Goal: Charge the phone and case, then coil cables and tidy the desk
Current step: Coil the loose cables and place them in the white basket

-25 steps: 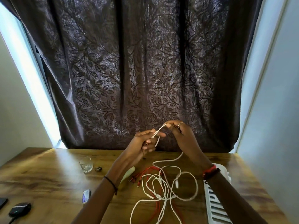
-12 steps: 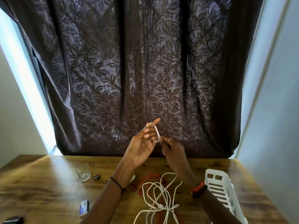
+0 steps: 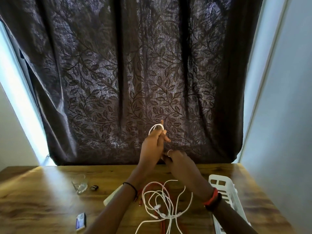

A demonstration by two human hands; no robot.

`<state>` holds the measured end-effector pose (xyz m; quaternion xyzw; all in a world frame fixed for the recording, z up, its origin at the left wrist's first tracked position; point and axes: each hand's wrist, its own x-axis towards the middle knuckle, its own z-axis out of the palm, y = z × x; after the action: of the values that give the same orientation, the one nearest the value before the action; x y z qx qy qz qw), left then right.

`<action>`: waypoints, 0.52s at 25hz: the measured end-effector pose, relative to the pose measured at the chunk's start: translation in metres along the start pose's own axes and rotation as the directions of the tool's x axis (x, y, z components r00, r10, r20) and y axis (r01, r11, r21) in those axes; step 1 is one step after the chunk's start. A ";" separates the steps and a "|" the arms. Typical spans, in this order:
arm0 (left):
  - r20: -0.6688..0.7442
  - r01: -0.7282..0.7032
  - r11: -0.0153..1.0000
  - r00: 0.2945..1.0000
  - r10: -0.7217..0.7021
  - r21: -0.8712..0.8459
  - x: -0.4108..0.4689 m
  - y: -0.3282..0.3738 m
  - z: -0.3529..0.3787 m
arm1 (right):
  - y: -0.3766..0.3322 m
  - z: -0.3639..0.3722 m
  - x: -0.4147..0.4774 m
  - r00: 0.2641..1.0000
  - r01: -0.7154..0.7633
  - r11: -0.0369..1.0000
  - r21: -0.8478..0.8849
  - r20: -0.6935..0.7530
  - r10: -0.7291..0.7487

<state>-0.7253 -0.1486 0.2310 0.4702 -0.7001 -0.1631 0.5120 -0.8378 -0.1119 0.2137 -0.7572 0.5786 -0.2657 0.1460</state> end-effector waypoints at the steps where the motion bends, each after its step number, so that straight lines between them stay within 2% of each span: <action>1: 0.032 -0.058 0.990 0.998 0.054 0.127 -0.001 -0.001 -0.001 | 0.000 -0.007 -0.004 1.000 0.005 1.000 -0.018 0.003 -0.005; 5: 0.180 -0.236 0.923 0.966 0.188 0.305 -0.003 0.001 -0.008 | 0.005 -0.041 -0.015 0.999 0.027 0.999 -0.033 -0.042 -0.028; 8: 0.245 -0.261 0.867 0.955 0.168 0.424 -0.004 0.002 -0.014 | 0.014 -0.063 -0.013 0.995 0.059 0.998 0.006 -0.084 -0.058; 9: 0.271 -0.245 0.893 0.951 0.146 0.377 -0.006 0.001 -0.014 | 0.019 -0.067 -0.011 0.991 0.074 0.997 0.027 -0.115 -0.071; 11: 0.334 -0.094 0.993 0.940 0.064 0.076 -0.011 0.002 -0.010 | 0.029 -0.073 -0.006 0.981 0.106 0.991 0.084 -0.174 -0.090; 13: 0.420 0.126 0.956 0.907 -0.003 -0.266 -0.016 0.006 -0.004 | 0.039 -0.076 -0.002 0.972 0.132 0.975 0.180 -0.215 -0.092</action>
<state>-0.7245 -0.1313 0.2276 0.3686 -0.7457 -0.3759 0.4084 -0.9130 -0.1145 0.2550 -0.7394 0.5182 -0.4053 0.1429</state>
